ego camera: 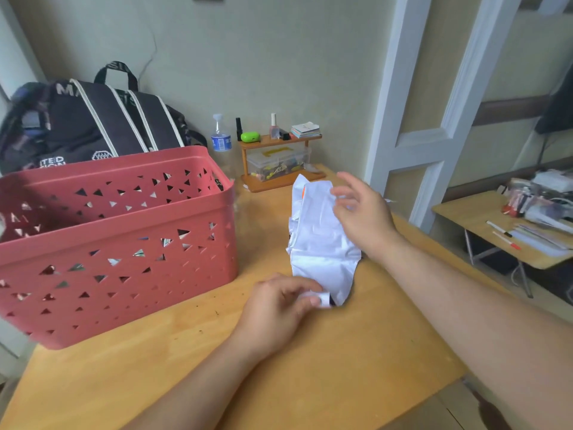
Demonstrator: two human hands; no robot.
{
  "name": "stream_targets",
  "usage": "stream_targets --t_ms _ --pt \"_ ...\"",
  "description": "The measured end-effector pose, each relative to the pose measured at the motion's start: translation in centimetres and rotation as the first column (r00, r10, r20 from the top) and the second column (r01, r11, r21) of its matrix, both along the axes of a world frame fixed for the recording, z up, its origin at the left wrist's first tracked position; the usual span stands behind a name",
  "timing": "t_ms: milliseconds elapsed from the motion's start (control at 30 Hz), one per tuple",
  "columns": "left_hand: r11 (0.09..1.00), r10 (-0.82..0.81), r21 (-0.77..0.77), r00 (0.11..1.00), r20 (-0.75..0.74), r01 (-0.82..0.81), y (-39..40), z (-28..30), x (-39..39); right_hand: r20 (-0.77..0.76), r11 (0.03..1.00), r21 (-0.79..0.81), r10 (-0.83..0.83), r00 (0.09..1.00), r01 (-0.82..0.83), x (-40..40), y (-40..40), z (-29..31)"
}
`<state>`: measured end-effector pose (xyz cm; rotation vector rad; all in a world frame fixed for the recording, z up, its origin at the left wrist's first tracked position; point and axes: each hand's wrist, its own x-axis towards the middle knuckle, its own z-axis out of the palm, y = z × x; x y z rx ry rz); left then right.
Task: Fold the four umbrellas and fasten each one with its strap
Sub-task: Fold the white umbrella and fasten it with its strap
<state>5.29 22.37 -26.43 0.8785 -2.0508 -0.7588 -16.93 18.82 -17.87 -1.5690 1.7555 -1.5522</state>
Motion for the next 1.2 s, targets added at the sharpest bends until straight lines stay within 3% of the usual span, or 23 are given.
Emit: stream_targets --t_ms 67,133,167,267,400,533,600,700,800,900,1000,1033,1100,1133,1200 --pt "0.958 0.117 0.285 0.918 -0.379 -0.004 0.1 2.2 -1.2 -0.034 0.997 -0.049 -0.067 0.997 0.066 0.0 3.4 -2.0" --pt "0.829 0.296 0.549 0.747 -0.595 0.109 0.0 4.1 -2.1 0.086 0.992 -0.013 -0.123 0.989 0.124 0.2 6.5 -4.2" --pt "0.788 0.335 0.600 0.723 -0.604 0.136 0.2 4.4 -2.4 0.180 0.993 0.021 -0.118 0.977 0.116 0.4 7.8 -5.1" --pt "0.805 0.299 0.587 0.796 -0.526 0.086 1.5 2.8 -2.6 0.379 0.988 0.156 -0.046 0.924 -0.015 1.2 10.0 -6.9" --pt "0.854 0.191 0.516 0.885 -0.425 0.063 2.3 -0.2 -2.0 0.353 0.949 0.271 0.061 0.934 -0.164 2.7 11.3 -7.7" --pt "0.885 0.183 0.465 0.895 -0.408 0.031 2.1 -0.5 -1.4 0.354 0.955 0.186 0.153 0.923 -0.230 5.0 12.3 -7.7" --pt "0.899 0.199 0.437 0.904 -0.378 -0.015 1.8 -0.7 -1.2 0.282 0.950 0.151 0.225 0.933 -0.275 6.1 13.0 -8.2" --pt "0.898 0.189 0.440 0.916 -0.354 -0.015 1.6 -0.8 -0.7 0.044 0.981 0.107 0.160 0.986 -0.163 6.6 13.6 -9.3" --pt "0.897 0.133 0.440 0.924 -0.359 0.042 1.9 -0.6 -0.4 -0.061 0.993 0.074 0.098 0.993 -0.094 6.6 14.0 -9.7" --pt "0.928 0.056 0.367 0.946 -0.319 0.069 2.2 -0.7 -0.2 0.021 0.987 0.044 0.152 0.988 -0.153 6.3 14.2 -9.4" --pt "0.937 0.096 0.348 0.931 -0.352 0.035 2.2 -0.8 -0.3 0.132 0.999 0.033 0.004 0.991 -0.008 3.8 12.9 -8.5" --pt "0.938 0.116 0.346 0.919 -0.378 0.024 2.1 -0.7 -0.3 0.065 0.996 0.057 -0.073 0.995 0.069 2.3 12.0 -8.1" --pt "0.937 0.146 0.348 0.887 -0.438 0.018 1.8 -0.7 -0.4 -0.250 0.969 0.174 -0.127 0.960 0.174 -0.8 10.2 -7.0" --pt "0.935 0.155 0.354 0.872 -0.464 0.021 1.7 -0.6 -0.5 -0.411 0.935 0.294 -0.063 0.910 0.197 -2.1 9.3 -6.4" --pt "0.928 0.162 0.371 0.852 -0.497 0.040 1.6 -0.6 -0.7 -0.585 0.840 0.490 0.119 0.802 0.233 -3.7 7.3 -5.1"
